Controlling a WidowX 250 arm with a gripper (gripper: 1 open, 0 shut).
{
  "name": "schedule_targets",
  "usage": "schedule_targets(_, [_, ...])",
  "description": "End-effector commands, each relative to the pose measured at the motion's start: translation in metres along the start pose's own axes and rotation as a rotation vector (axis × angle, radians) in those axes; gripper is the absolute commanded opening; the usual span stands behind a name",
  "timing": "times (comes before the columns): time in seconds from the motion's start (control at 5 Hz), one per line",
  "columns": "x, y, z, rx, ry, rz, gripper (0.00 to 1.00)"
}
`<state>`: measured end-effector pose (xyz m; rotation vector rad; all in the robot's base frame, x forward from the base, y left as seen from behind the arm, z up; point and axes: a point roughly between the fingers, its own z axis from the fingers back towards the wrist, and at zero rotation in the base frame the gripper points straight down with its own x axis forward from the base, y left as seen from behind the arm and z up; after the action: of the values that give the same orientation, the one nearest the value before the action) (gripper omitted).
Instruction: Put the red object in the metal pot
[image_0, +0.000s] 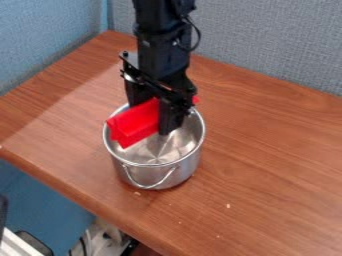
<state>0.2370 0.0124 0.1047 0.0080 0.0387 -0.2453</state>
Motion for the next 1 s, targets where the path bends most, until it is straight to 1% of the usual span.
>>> schedule_targets(0.0, [0.005,0.016,0.004,0.014,-0.025,-0.069,1.00])
schedule_targets(0.2, [0.020,0.006,-0.005,0.004,-0.032,-0.026,1.00])
schedule_targets(0.4, [0.034,-0.011,-0.012,0.016,-0.041,-0.008,1.00])
schedule_targets(0.6, [0.034,0.001,-0.018,0.031,-0.032,0.010,1.00])
schedule_targets(0.8, [0.029,0.016,-0.026,0.035,-0.022,0.022,1.00])
